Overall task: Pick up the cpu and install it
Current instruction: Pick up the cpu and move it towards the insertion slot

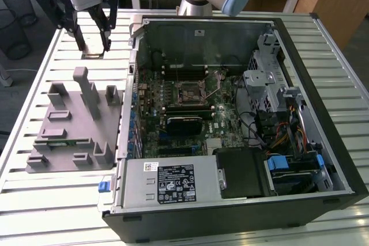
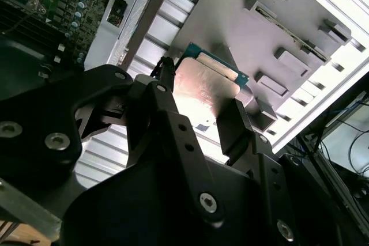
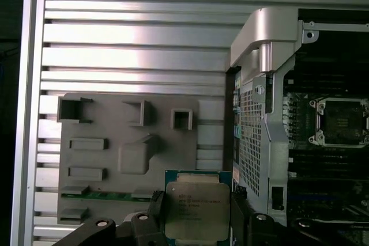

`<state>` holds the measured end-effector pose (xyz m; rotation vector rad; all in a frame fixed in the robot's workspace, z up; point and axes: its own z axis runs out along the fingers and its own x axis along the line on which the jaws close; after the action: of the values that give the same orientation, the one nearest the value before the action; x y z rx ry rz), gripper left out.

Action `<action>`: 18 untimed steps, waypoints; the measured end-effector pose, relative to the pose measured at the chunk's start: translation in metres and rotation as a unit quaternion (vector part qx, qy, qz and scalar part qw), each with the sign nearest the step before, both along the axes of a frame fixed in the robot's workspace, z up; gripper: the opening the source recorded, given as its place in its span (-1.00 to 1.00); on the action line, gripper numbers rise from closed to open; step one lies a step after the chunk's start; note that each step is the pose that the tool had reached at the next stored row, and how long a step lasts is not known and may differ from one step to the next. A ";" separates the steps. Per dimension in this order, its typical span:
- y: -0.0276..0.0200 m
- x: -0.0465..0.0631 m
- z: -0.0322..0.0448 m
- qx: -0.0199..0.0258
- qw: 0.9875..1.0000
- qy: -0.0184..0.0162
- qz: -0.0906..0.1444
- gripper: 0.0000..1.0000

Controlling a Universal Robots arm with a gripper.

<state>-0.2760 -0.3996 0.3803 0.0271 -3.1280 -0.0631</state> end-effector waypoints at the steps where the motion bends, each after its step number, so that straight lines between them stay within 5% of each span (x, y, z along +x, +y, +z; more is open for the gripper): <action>1: 0.0000 0.001 0.0000 0.000 1.000 0.000 0.000 0.08; 18: 0.0000 0.016 0.0000 0.000 1.000 0.000 0.000 0.08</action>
<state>-0.2602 -0.3996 0.3803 0.0271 -3.1280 -0.0631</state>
